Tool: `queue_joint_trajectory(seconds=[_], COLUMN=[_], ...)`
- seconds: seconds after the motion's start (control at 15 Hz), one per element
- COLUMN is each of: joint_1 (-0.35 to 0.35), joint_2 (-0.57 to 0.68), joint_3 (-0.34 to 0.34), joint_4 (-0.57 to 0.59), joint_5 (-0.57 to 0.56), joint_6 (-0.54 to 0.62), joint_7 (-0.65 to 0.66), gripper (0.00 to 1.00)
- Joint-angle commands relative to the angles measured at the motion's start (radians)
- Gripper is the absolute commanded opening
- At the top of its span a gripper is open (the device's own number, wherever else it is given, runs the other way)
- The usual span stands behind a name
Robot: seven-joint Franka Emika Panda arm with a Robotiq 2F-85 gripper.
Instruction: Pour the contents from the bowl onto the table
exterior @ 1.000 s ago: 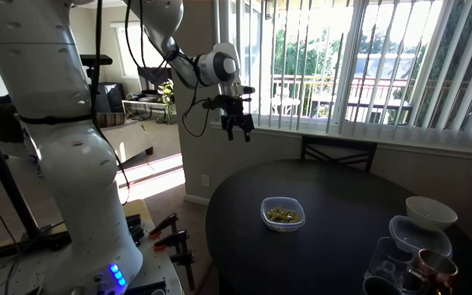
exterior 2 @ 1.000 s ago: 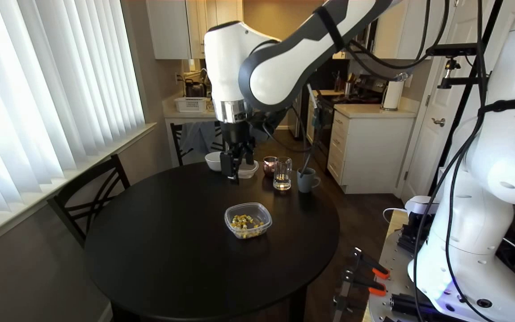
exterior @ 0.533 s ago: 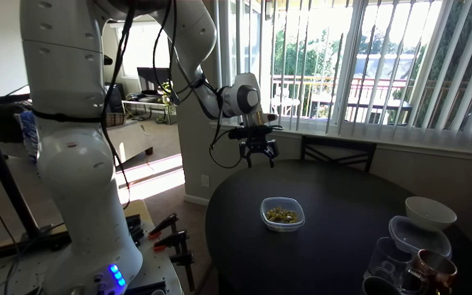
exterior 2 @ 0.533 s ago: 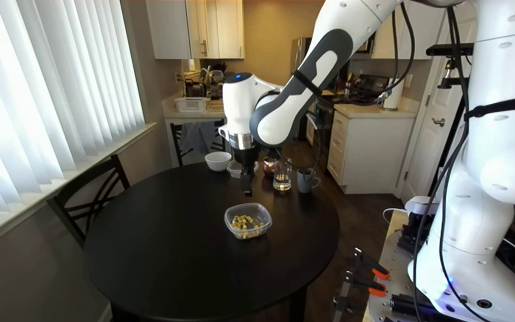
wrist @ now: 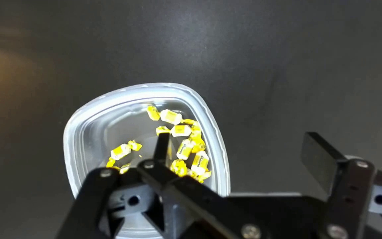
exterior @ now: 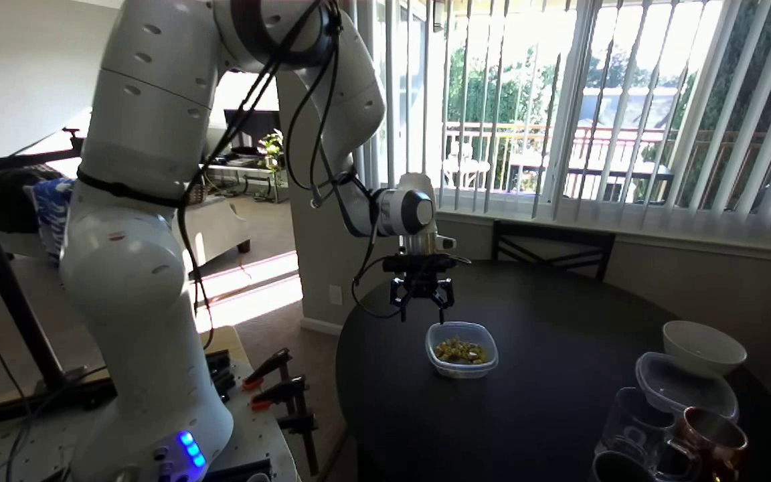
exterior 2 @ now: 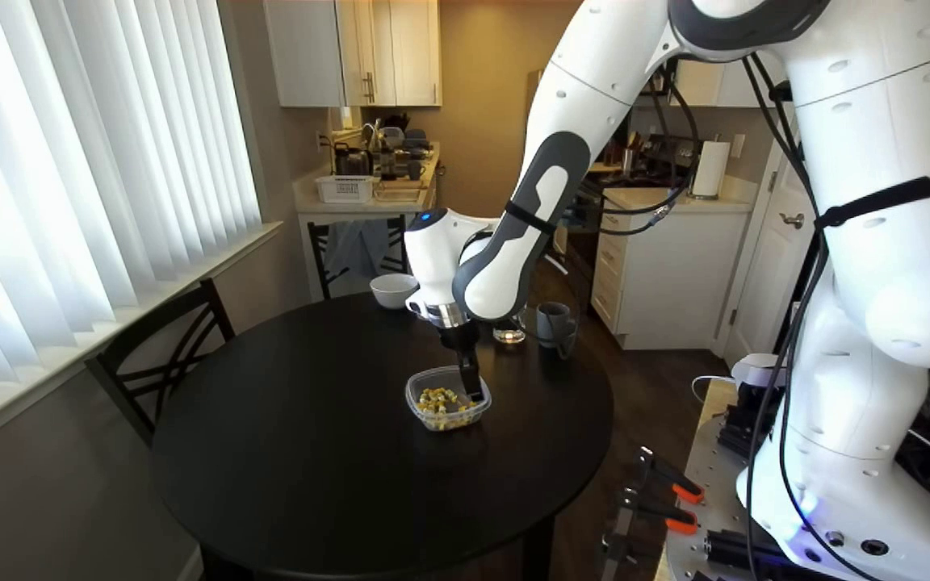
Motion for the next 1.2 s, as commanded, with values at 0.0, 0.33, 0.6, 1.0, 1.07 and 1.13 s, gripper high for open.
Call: queue_joint_trajectory(seconds=[0.0,0.33,0.6,1.0,1.07,1.13], joint_1=[0.015,0.013,0.027,0.018,0.018,0.018], joint_2=[0.072,0.159,0.194,0.199,0.199,0.199], joint_3=[-0.022,0.0,-0.003,0.006,0.006,0.006], joint_4=[0.082,0.211,0.26,0.264,0.264,0.264], joint_5=[-0.042,-0.029,-0.067,-0.045,-0.045,-0.045], joint_6=[-0.054,-0.352,-0.382,-0.383,-0.383,-0.383], joint_7=[-0.043,-0.161,-0.141,-0.143,-0.143,-0.143], gripper=[1.0,1.0,1.0,1.0,1.0,1.0])
